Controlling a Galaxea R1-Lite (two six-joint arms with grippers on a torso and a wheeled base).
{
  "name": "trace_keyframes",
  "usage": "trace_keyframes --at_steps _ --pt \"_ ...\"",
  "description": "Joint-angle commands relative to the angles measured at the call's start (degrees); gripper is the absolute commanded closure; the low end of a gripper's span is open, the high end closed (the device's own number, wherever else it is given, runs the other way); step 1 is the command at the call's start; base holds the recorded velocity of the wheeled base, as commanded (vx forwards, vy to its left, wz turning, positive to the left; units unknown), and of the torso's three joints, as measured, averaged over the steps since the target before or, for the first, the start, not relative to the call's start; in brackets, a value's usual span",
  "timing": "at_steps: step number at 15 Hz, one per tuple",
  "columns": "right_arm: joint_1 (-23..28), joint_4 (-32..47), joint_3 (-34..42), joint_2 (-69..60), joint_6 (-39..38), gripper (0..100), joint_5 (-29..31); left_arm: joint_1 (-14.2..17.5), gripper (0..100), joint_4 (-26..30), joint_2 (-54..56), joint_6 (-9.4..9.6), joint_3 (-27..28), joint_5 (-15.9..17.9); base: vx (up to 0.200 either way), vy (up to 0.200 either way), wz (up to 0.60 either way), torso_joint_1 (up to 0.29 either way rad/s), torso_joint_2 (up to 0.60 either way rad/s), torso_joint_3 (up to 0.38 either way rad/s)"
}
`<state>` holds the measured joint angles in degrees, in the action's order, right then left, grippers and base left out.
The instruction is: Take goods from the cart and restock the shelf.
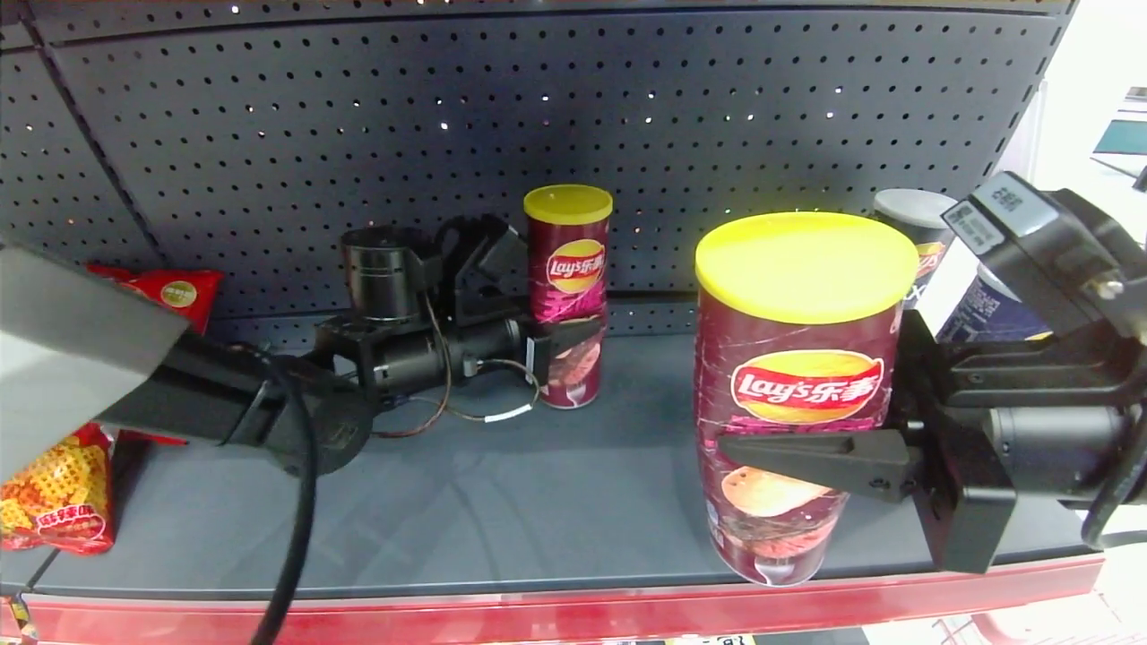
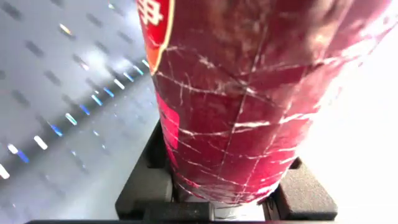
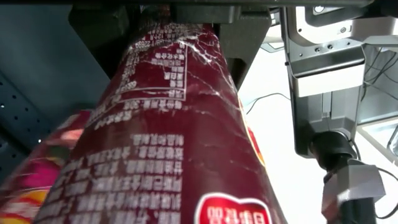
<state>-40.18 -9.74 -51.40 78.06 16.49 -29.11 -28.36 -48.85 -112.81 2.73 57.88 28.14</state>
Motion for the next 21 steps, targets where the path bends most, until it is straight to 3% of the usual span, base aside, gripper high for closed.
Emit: trace_keyframes --at_steps 1,3,8,11,14,17,21 --pt "0.3 0.0 -0.1 0.3 0.0 100 0.0 -3.6 100 0.2 13.5 -0.01 -12.7 0.0 0.0 0.0 0.0 0.0 0.0 0.0" --pt "0.4 0.0 -0.5 0.5 0.0 100 0.1 -4.3 100 0.2 18.8 0.08 -20.1 0.0 0.0 0.0 0.0 0.0 0.0 0.0" --pt "0.4 0.0 -0.7 0.3 0.0 100 0.3 -5.7 100 2.2 24.6 0.08 -28.5 -1.6 0.0 0.0 0.0 0.0 0.0 0.0" --pt "0.4 0.0 -0.8 0.2 0.0 100 0.3 -5.5 100 2.4 23.0 0.08 -28.9 -1.9 0.0 0.0 0.0 0.0 0.0 0.0" --pt "0.3 0.0 -0.7 0.1 0.0 100 0.3 -4.9 100 2.4 19.6 0.08 -25.3 -2.3 0.0 0.0 0.0 0.0 0.0 0.0" --pt "0.4 0.0 -1.3 0.0 0.0 100 0.2 -2.4 100 2.3 15.6 0.43 -22.7 -2.6 0.0 0.0 0.0 0.0 0.0 0.0" --pt "0.5 0.0 -1.2 0.1 0.0 100 0.1 -2.0 100 2.3 15.5 0.52 -24.8 -2.6 0.0 0.0 0.0 0.0 0.0 0.0"
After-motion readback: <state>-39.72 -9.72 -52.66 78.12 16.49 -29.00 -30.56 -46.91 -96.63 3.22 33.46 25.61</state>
